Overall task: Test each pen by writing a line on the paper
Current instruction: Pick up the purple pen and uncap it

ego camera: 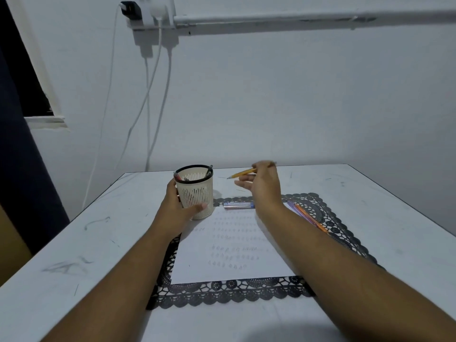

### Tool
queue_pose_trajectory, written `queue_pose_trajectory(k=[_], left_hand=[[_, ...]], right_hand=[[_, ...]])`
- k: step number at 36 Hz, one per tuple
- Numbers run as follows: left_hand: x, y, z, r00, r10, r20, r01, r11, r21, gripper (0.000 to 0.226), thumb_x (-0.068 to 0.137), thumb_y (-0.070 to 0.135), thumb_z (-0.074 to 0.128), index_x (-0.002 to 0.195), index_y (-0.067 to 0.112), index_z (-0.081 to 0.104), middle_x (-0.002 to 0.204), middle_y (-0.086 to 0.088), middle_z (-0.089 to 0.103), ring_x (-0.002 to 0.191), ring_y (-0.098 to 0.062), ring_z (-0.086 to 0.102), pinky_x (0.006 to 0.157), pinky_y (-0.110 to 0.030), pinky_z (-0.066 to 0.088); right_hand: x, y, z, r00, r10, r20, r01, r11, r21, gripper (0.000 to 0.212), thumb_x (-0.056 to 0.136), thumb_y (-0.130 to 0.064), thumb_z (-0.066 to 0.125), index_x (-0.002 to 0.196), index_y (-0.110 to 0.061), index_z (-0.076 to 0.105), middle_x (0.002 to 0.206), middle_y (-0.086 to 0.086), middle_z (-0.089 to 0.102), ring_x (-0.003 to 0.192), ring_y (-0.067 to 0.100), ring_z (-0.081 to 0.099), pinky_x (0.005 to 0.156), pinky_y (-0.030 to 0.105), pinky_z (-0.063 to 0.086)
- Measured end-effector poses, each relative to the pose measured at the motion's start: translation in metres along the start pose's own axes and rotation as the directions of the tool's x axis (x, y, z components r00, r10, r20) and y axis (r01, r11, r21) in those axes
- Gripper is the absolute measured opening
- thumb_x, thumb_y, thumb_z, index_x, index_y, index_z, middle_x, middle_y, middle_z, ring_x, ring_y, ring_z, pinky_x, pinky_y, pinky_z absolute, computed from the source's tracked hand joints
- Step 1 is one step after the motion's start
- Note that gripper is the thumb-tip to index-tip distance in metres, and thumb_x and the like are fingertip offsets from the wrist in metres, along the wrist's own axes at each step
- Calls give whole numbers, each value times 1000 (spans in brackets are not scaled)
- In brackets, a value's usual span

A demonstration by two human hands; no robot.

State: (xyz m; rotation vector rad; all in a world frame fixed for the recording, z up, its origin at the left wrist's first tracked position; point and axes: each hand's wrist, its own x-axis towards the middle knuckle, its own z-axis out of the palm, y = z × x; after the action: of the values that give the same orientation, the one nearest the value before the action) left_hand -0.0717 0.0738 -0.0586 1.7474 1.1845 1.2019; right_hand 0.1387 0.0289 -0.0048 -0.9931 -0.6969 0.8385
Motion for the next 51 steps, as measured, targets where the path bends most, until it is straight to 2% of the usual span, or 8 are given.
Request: queue_pose_trajectory(k=[9, 13, 25, 31, 40, 45, 48, 51], left_hand=[[-1, 2, 5, 1000, 3, -1, -3, 1000, 15, 86, 83, 9, 84, 150, 21, 32, 113, 31, 52, 97, 14, 52, 65, -3, 47], [-1, 3, 4, 1000, 5, -7, -4, 1000, 25, 84, 83, 10, 85, 148, 22, 33, 112, 32, 51, 95, 18, 50, 66, -3, 46], [-2, 1, 1, 1000, -6, 6, 5, 1000, 8, 82, 81, 14, 87, 145, 22, 37, 124, 13, 59, 103, 12, 53, 77, -15, 48], [-2, 0, 2, 1000, 8, 7, -8, 1000, 4, 84, 80, 16, 88, 146, 22, 36, 129, 8, 58, 115, -11, 57, 80, -17, 47], [-1, 0, 1, 1000, 4, 6, -4, 1000, -16, 77, 80, 12, 87, 139, 26, 39, 121, 18, 60, 110, 3, 58, 77, -14, 48], [-1, -1, 2, 1000, -2, 7, 3, 1000, -8, 80, 81, 9, 86, 143, 24, 37, 117, 24, 58, 100, 12, 57, 70, -6, 47], [1, -2, 1, 1000, -4, 10, 4, 1000, 15, 88, 81, 11, 86, 149, 22, 32, 119, 21, 57, 112, -4, 60, 73, -9, 48], [3, -1, -4, 999, 20, -44, -17, 998, 65, 107, 75, 26, 92, 155, 30, 21, 137, 10, 53, 133, -22, 52, 94, -33, 53]], right_hand=[[-10, -21, 21, 841, -523, 138, 539, 831, -135, 12, 104, -10, 54, 113, -18, 57, 102, 7, 63, 97, 28, 67, 70, 38, 64], [-11, -23, 32, 769, -599, 224, 640, 727, -250, 15, 102, -14, 61, 116, -22, 59, 99, -9, 65, 91, 8, 65, 80, 32, 57], [-4, -17, 50, 763, -456, 458, 645, 504, -574, 19, 103, -31, 54, 115, -29, 69, 83, -18, 61, 89, 10, 57, 74, 35, 50], [1, -15, 57, 771, -376, 514, 636, 402, -659, 22, 103, -34, 54, 118, -30, 70, 94, -11, 71, 103, 11, 54, 79, 34, 49], [10, 1, 64, 795, -215, 568, 607, 249, -755, 34, 104, -32, 47, 103, -20, 79, 102, -2, 70, 117, 19, 46, 80, 40, 53], [7, 5, 54, 796, -215, 565, 602, 378, -704, 43, 107, -39, 49, 142, -18, 63, 142, -1, 58, 140, 18, 37, 104, 42, 45], [3, 7, 41, 790, -279, 546, 612, 420, -670, 43, 107, -37, 52, 145, -19, 58, 140, 1, 56, 137, 17, 41, 104, 40, 44], [-2, 7, 23, 786, -307, 537, 618, 433, -657, 32, 105, -35, 55, 133, -21, 61, 123, -2, 57, 117, 13, 52, 94, 34, 47]])
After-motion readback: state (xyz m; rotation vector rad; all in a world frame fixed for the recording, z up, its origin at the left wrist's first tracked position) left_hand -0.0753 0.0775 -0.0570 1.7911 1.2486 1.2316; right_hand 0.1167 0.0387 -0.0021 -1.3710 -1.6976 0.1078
